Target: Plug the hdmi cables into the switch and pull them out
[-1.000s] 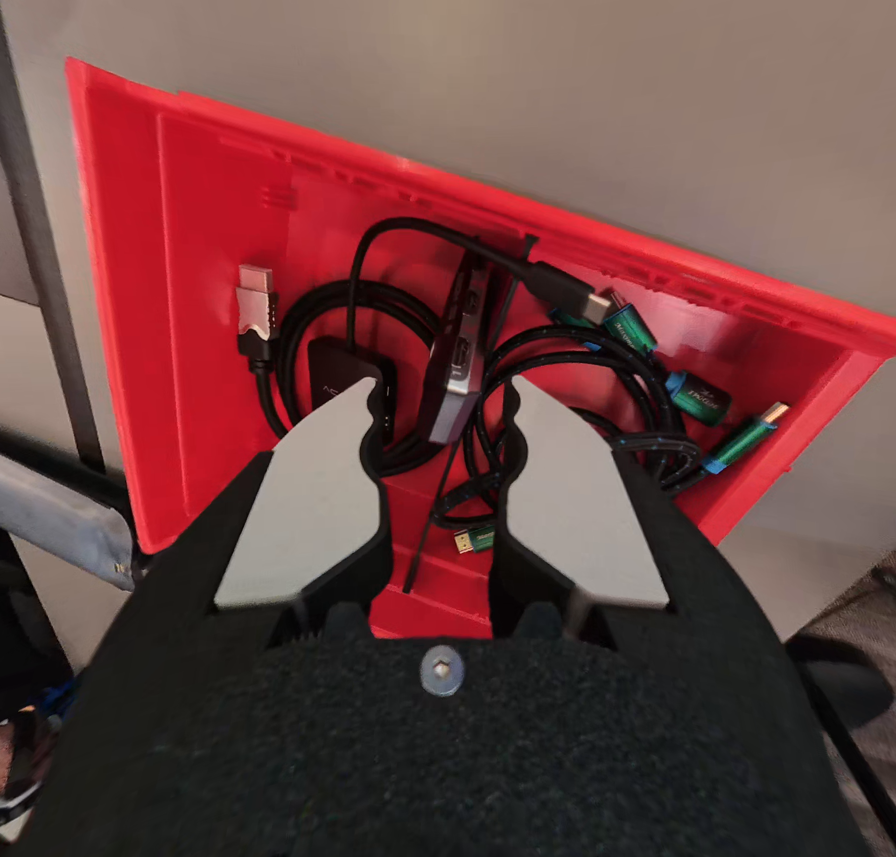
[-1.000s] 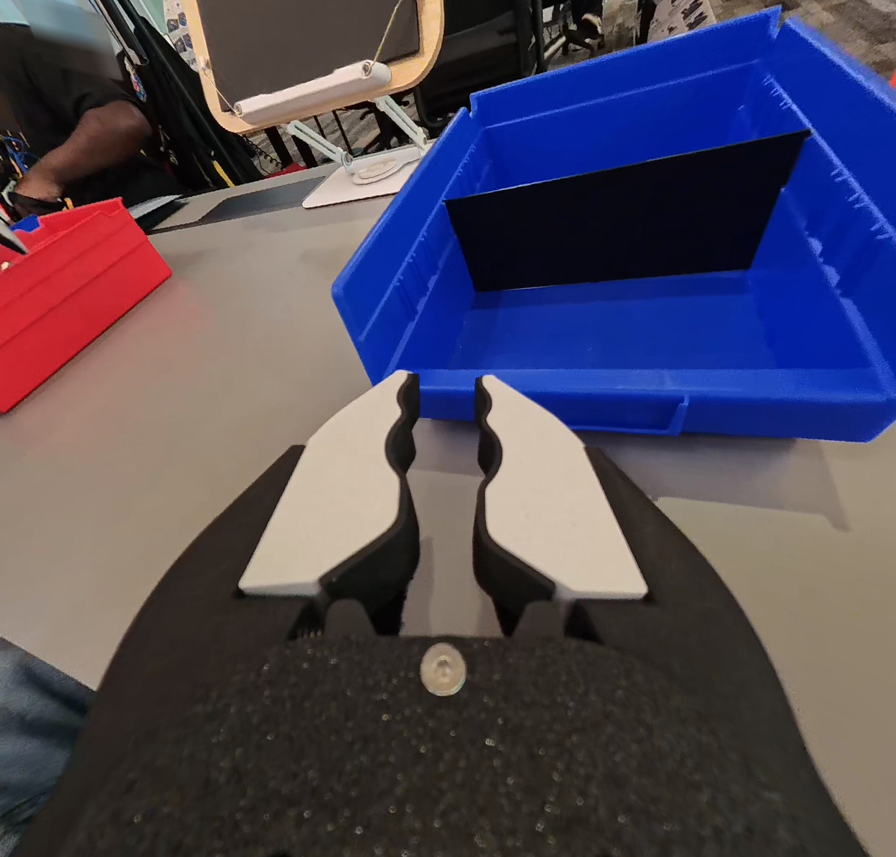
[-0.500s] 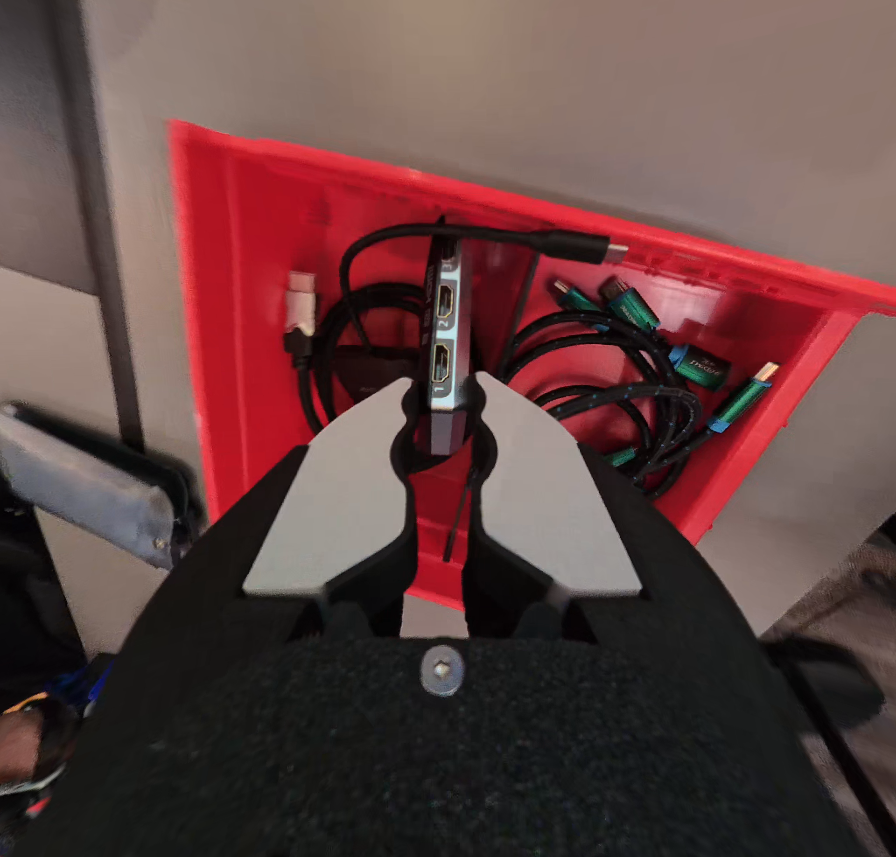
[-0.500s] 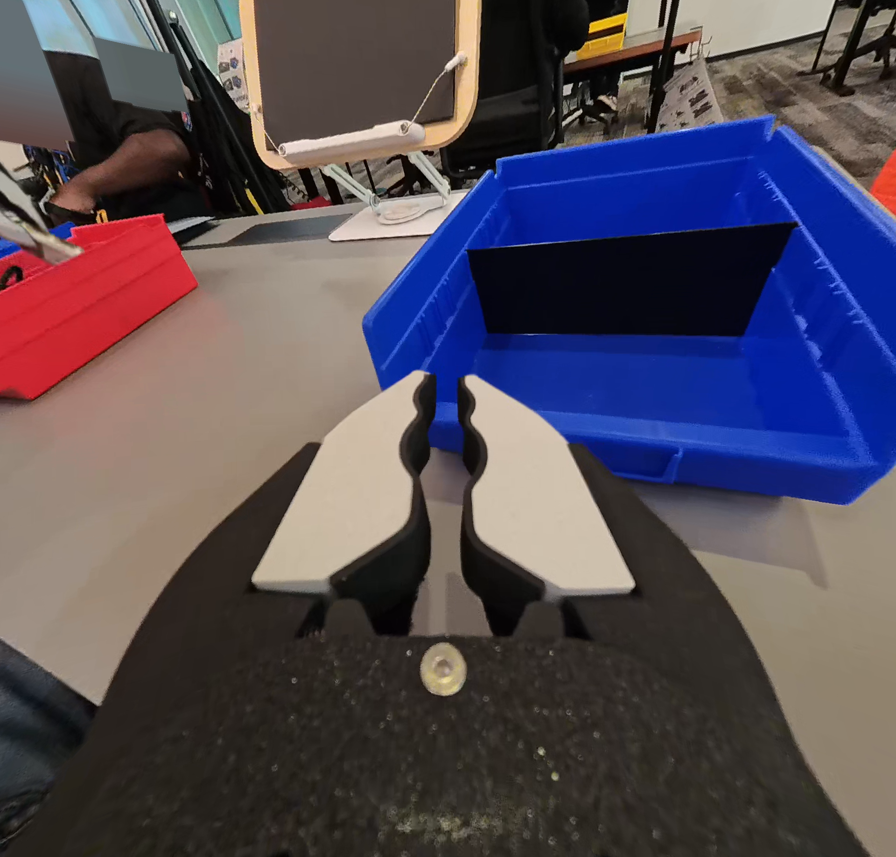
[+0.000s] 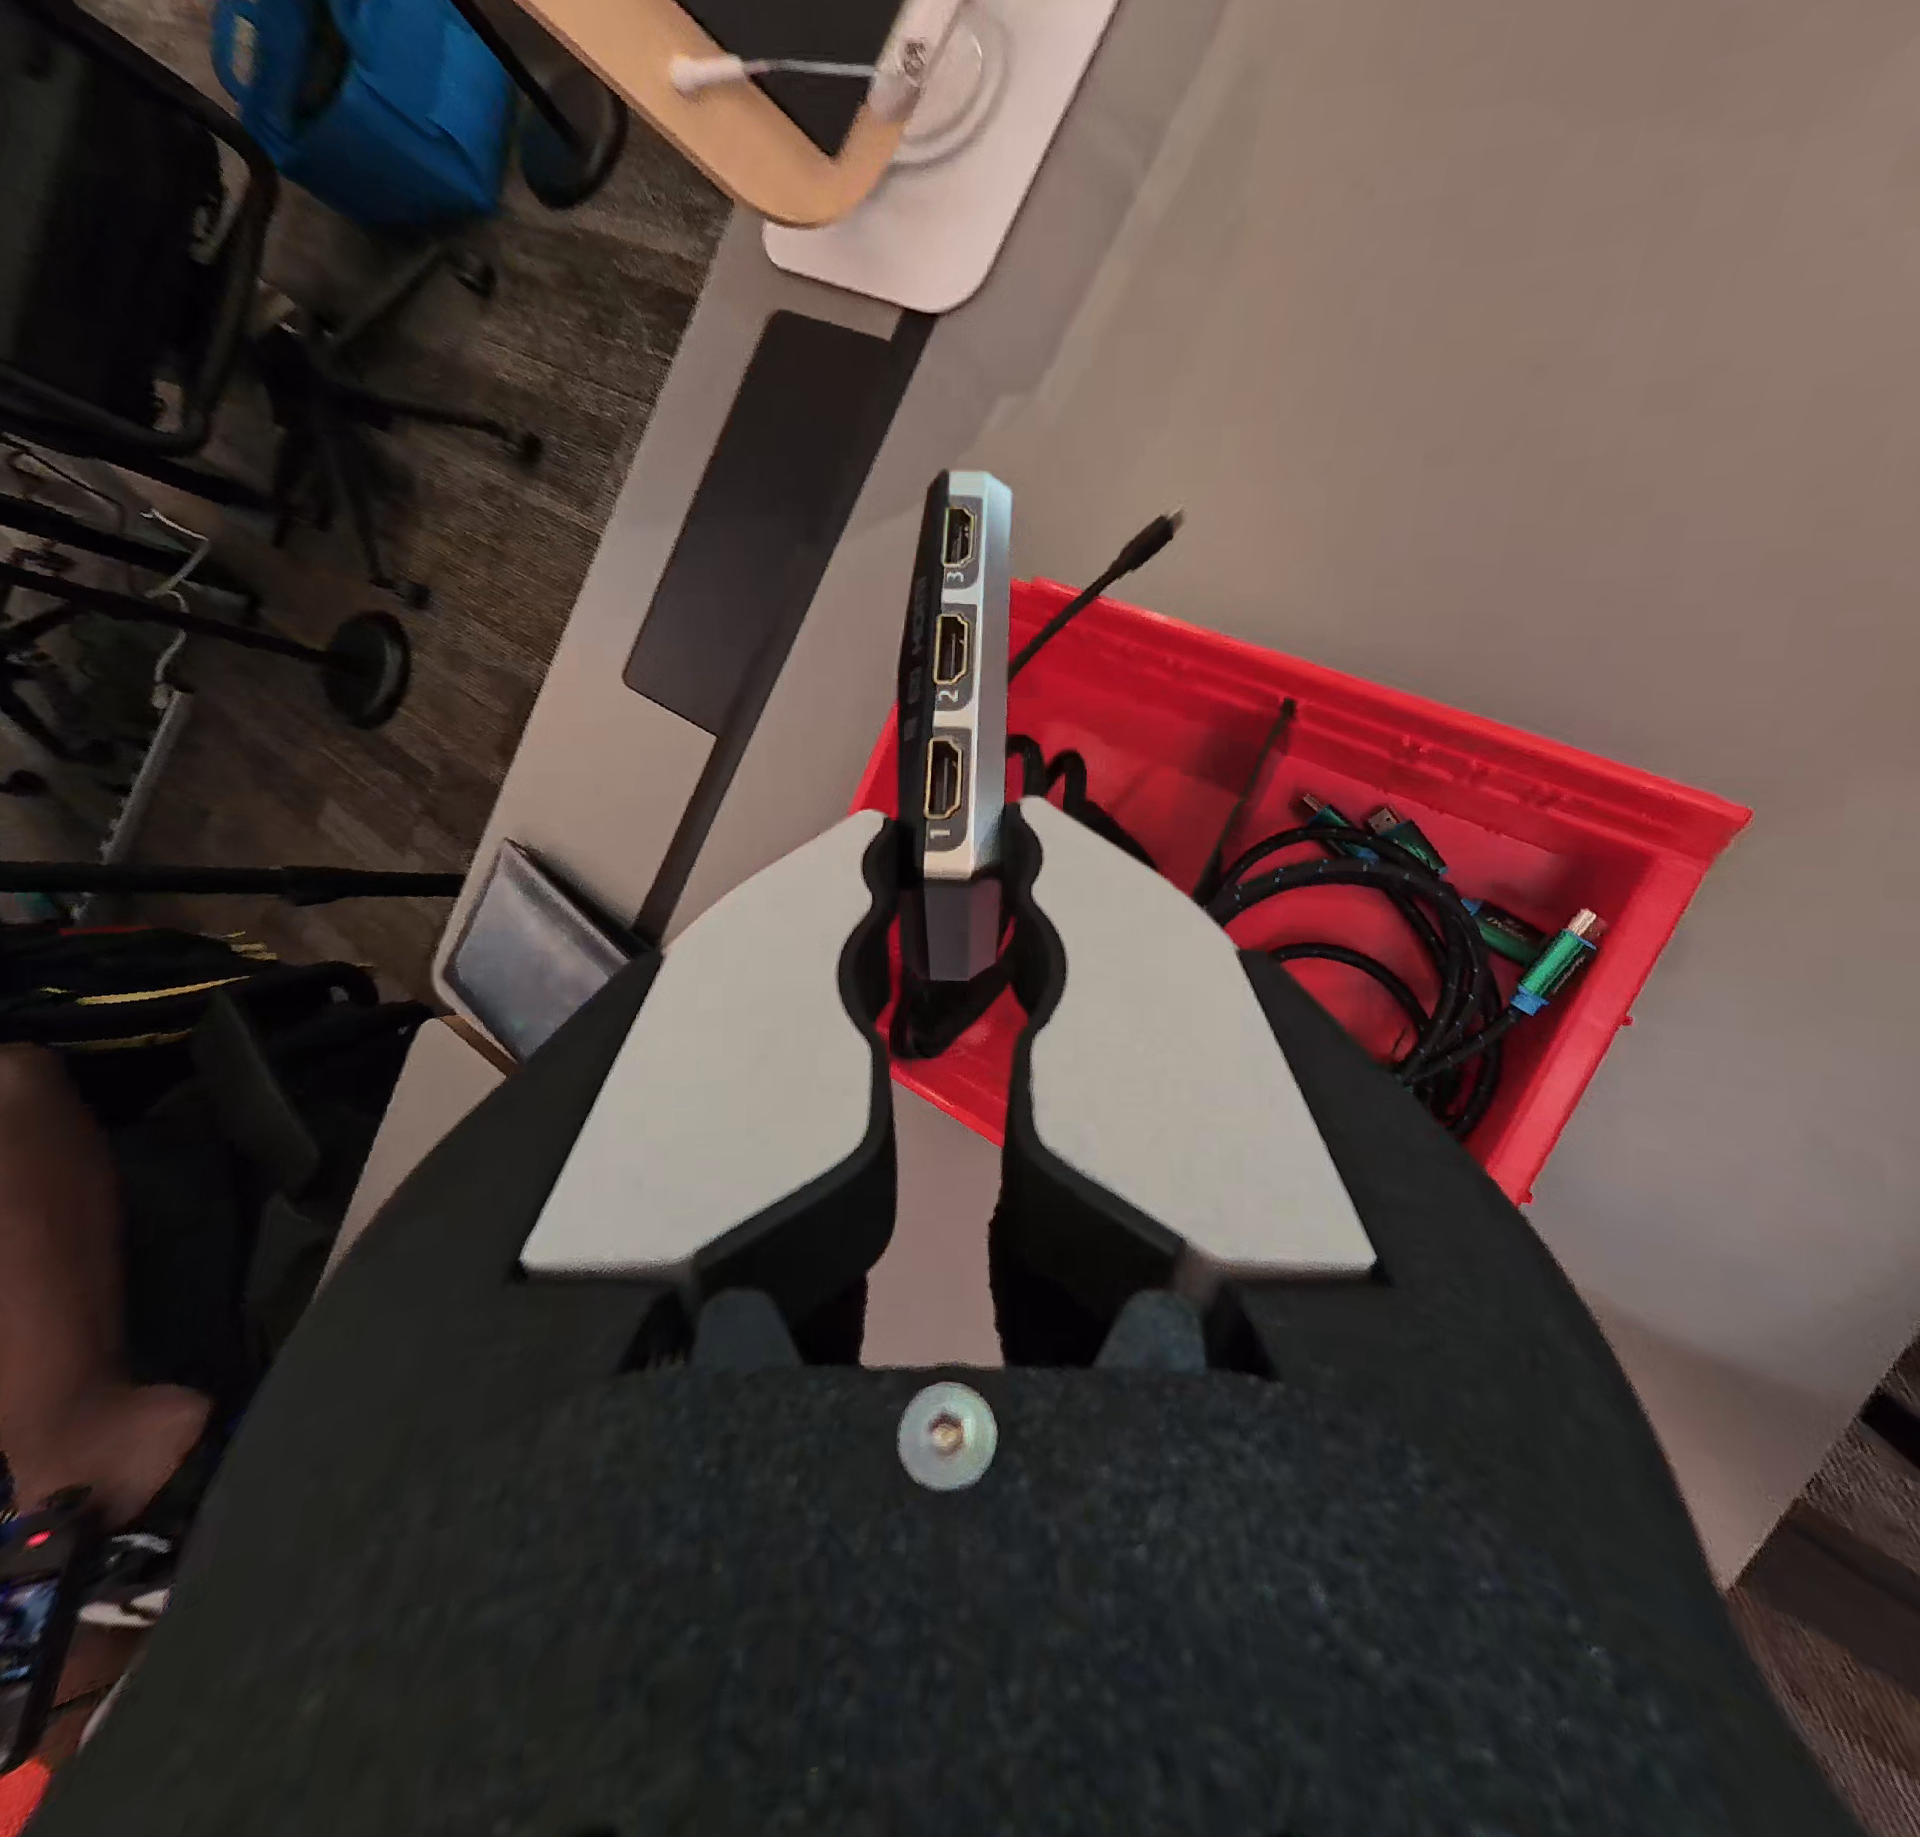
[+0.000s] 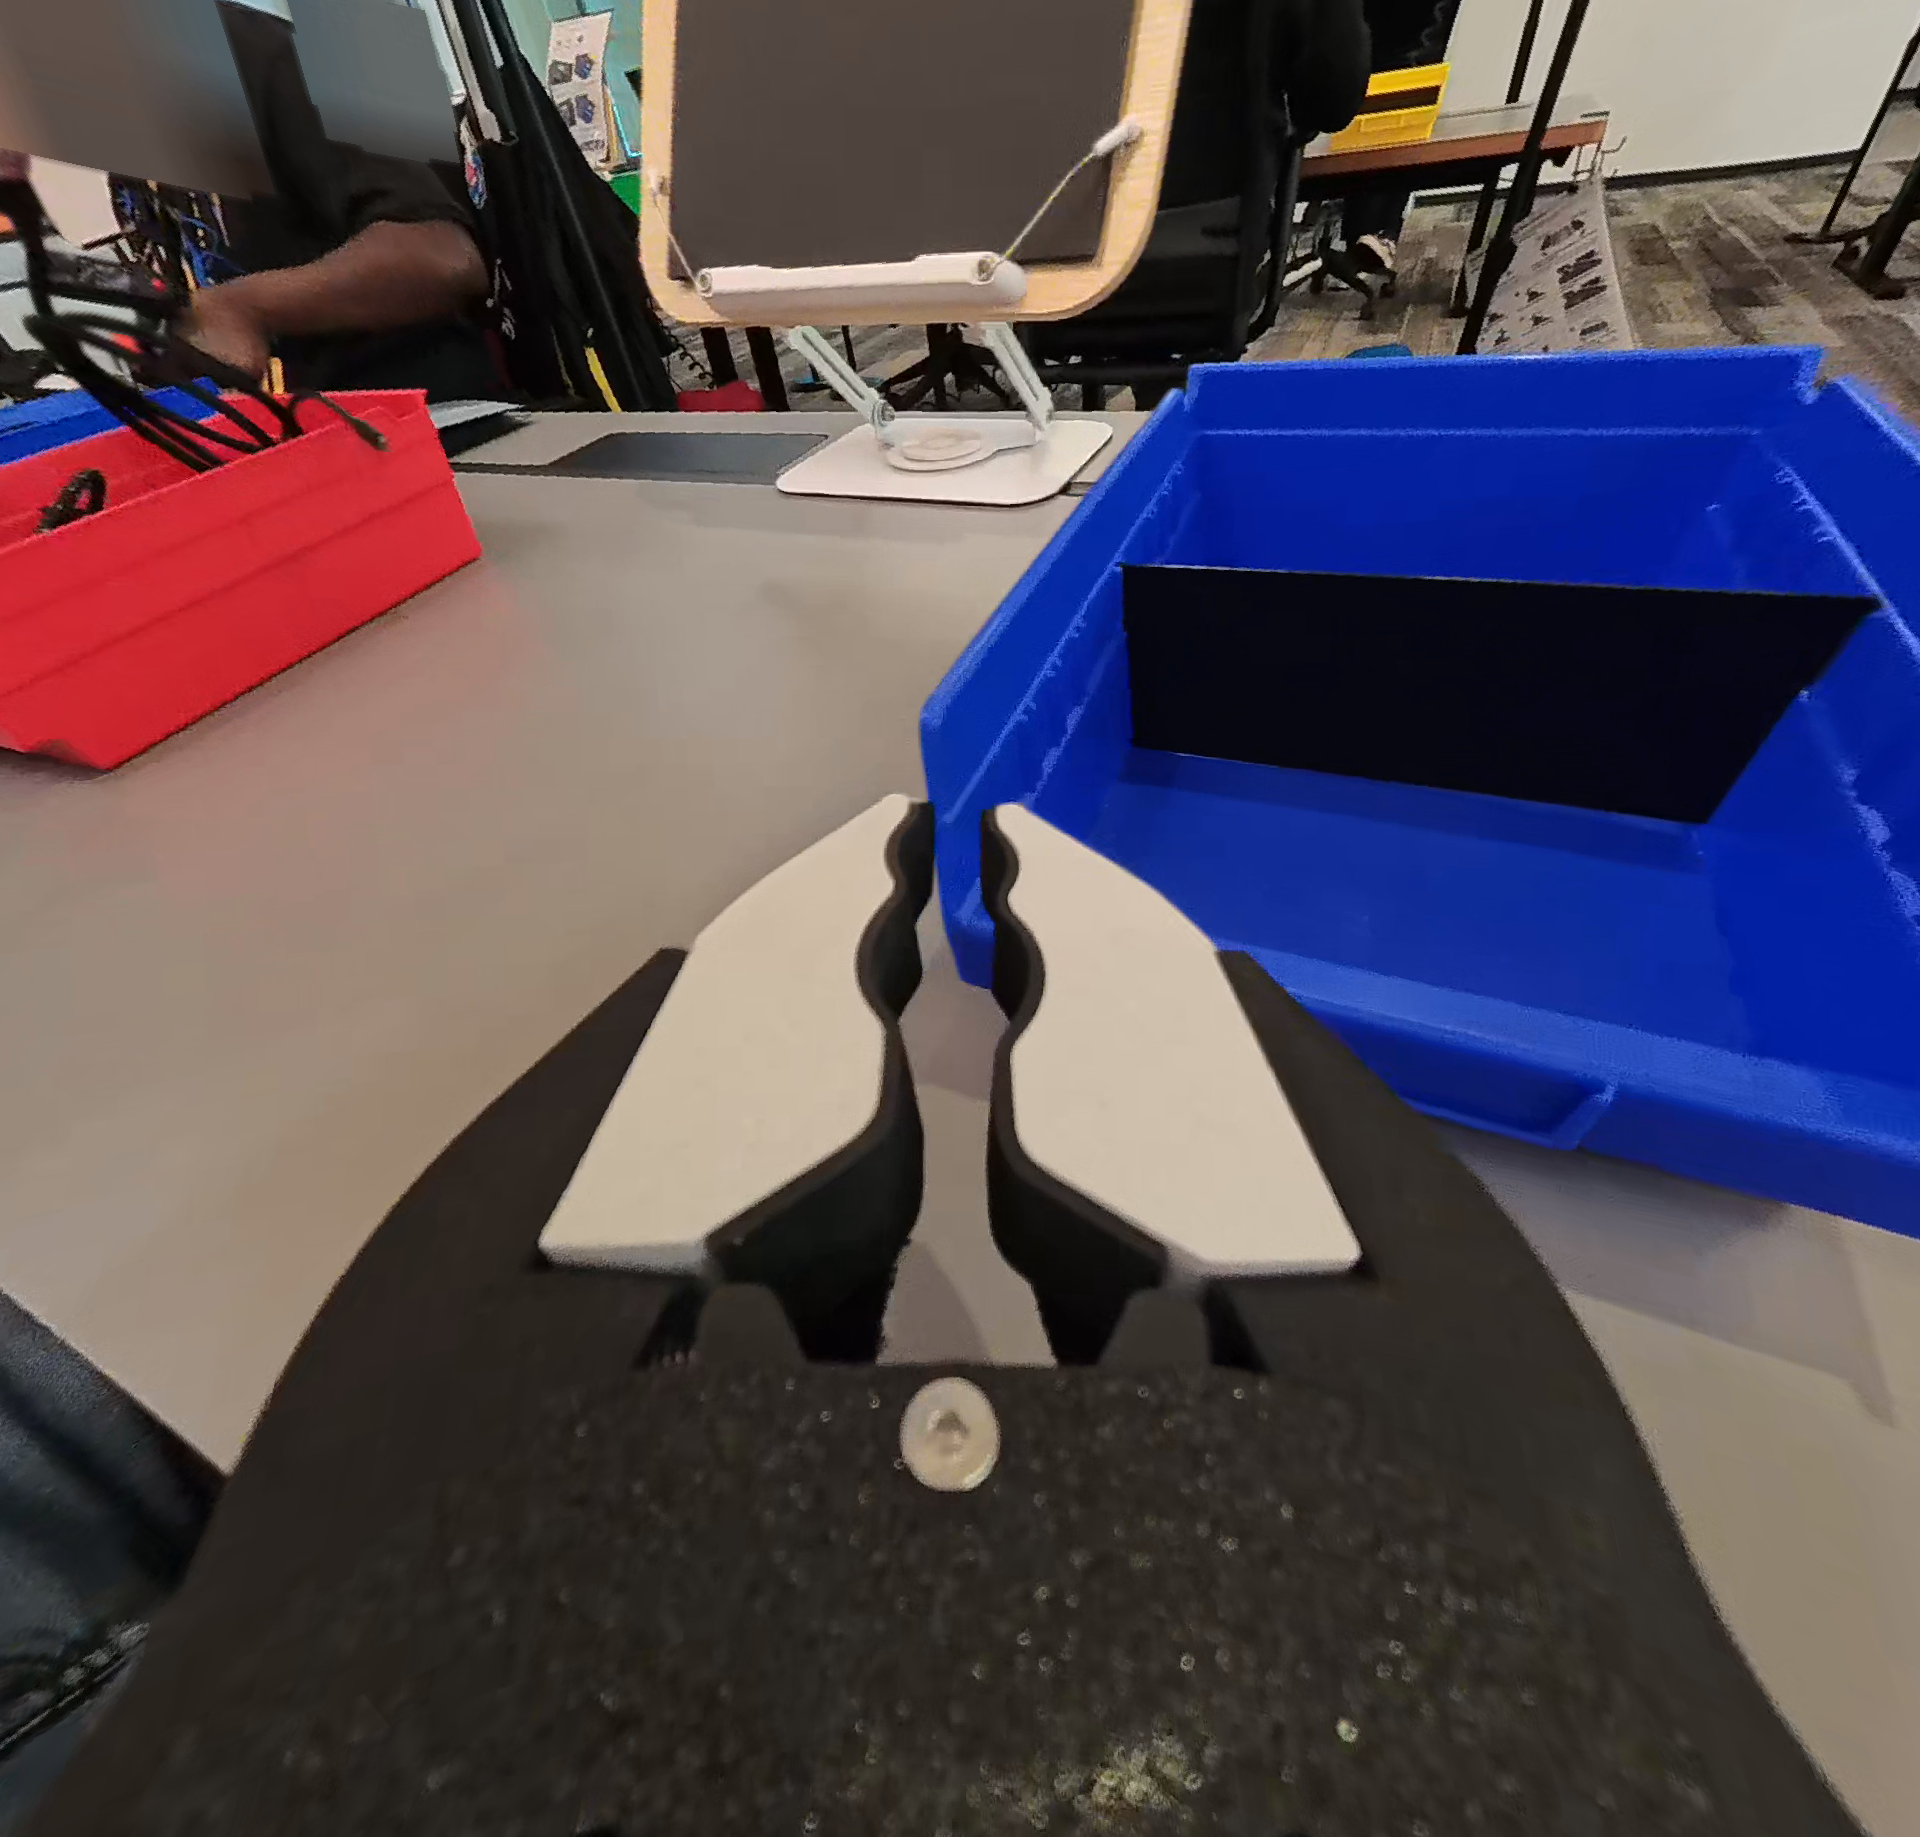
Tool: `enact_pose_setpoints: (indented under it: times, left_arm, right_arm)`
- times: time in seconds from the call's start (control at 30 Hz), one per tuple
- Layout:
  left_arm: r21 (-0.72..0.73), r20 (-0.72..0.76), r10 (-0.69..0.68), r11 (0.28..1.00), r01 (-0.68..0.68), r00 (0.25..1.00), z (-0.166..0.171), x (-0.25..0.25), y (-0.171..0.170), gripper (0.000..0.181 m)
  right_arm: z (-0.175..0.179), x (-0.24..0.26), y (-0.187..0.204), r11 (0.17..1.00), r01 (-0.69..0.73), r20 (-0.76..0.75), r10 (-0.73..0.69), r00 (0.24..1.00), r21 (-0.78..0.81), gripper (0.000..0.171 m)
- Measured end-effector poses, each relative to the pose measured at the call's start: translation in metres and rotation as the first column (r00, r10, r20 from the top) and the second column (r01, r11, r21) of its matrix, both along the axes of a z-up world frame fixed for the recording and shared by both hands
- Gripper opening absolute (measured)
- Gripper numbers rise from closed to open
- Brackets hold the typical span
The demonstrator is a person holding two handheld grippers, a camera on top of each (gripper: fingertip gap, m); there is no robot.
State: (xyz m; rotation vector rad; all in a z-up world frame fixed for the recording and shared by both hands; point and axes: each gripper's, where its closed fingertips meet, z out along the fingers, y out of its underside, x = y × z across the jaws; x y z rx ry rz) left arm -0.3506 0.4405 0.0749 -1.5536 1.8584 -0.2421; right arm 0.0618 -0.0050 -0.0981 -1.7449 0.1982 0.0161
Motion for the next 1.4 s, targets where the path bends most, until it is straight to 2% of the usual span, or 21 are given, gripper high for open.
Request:
enact_pose_setpoints:
  times: [0.2, 0.57, 0.73, 1.03, 1.23, 1.4]
  left_arm:
    - [0.084, 0.130, 0.032, 0.996, -0.043, 0.991, 0.042, 0.012, 0.013, 0.018]
    - [0.238, 0.258, 0.007, 0.969, -0.070, 0.966, 0.140, 0.039, 0.013, 0.018]
    - [0.285, 0.274, -0.005, 0.956, -0.077, 0.962, 0.161, 0.041, 0.007, 0.018]
    - [0.317, 0.254, -0.026, 0.947, -0.058, 0.967, 0.158, 0.048, -0.007, 0.018]
    - [0.339, 0.240, -0.107, 0.941, 0.020, 0.965, 0.141, 0.065, -0.044, 0.018]
    - [0.350, 0.198, -0.213, 0.927, 0.134, 0.957, 0.109, 0.100, -0.087, 0.018]
  right_arm:
    - [0.000, -0.006, 0.002, 1.000, -0.016, -0.008, 0.016, 1.000, -0.002, 0.008]
    - [0.005, -0.005, -0.009, 1.000, 0.004, 0.004, -0.004, 1.000, 0.009, 0.008]
    - [0.007, -0.005, -0.012, 1.000, 0.004, -0.003, -0.004, 1.000, 0.018, 0.008]
    - [0.004, -0.010, -0.009, 1.000, -0.012, 0.021, 0.012, 1.000, 0.000, 0.008]
    - [0.012, -0.015, 0.002, 0.999, -0.037, 0.087, 0.038, 0.995, -0.006, 0.010]
    - [0.050, -0.038, 0.043, 0.986, -0.169, 0.161, 0.166, 0.973, 0.008, 0.020]
